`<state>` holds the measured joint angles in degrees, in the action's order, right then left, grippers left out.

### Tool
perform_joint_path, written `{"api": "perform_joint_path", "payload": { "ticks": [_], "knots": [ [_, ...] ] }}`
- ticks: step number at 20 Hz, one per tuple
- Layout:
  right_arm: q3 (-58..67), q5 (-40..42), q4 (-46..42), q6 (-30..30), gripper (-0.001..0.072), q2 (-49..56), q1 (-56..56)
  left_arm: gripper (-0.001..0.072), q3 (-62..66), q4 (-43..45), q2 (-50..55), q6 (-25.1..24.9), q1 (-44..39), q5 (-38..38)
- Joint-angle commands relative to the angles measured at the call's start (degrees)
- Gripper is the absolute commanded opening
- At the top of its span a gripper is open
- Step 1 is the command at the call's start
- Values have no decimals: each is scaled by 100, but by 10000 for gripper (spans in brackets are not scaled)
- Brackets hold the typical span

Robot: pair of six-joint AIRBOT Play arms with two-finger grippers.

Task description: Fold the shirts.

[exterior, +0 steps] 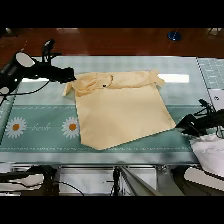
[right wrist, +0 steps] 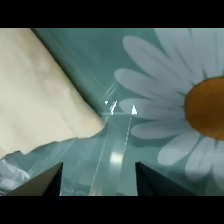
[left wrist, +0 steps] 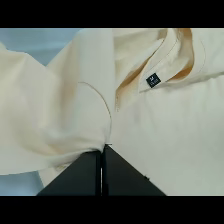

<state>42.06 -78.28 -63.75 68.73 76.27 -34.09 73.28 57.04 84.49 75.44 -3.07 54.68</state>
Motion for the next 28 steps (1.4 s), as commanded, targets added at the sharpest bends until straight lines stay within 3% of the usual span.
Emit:
{"api": "perform_joint_path", "payload": {
  "ticks": [1, 8, 10, 12, 14, 15, 20, 28],
  "knots": [
    [-184, 669, 463, -103, 517, -13, -9, 27, 0, 0, 0, 0, -4, 0],
    [-186, 990, 765, -52, 505, 66, 114, 28, 0, 0, 0, 0, -4, -7],
    [-234, 1012, 662, -44, 439, 136, 466, 28, 0, 0, 0, 2, -4, -4],
    [-251, 1224, 608, -46, 315, 258, 994, 27, 0, 0, 0, 0, -4, -4],
    [-247, 1652, 623, 37, 94, 271, 1460, 27, 0, 0, 0, 0, -4, -2],
    [-236, 1779, 632, 111, 17, 271, 1582, 27, 0, 2, -4, 0, -4, -2],
    [323, 1856, 603, 149, 16, -179, 1641, 27, 140, 109, -35, -2, 382, 345],
    [3265, 2573, 540, 848, 16, -437, 1718, 26, 190, 664, -1095, -87, 1386, 2055]
  ]
}}
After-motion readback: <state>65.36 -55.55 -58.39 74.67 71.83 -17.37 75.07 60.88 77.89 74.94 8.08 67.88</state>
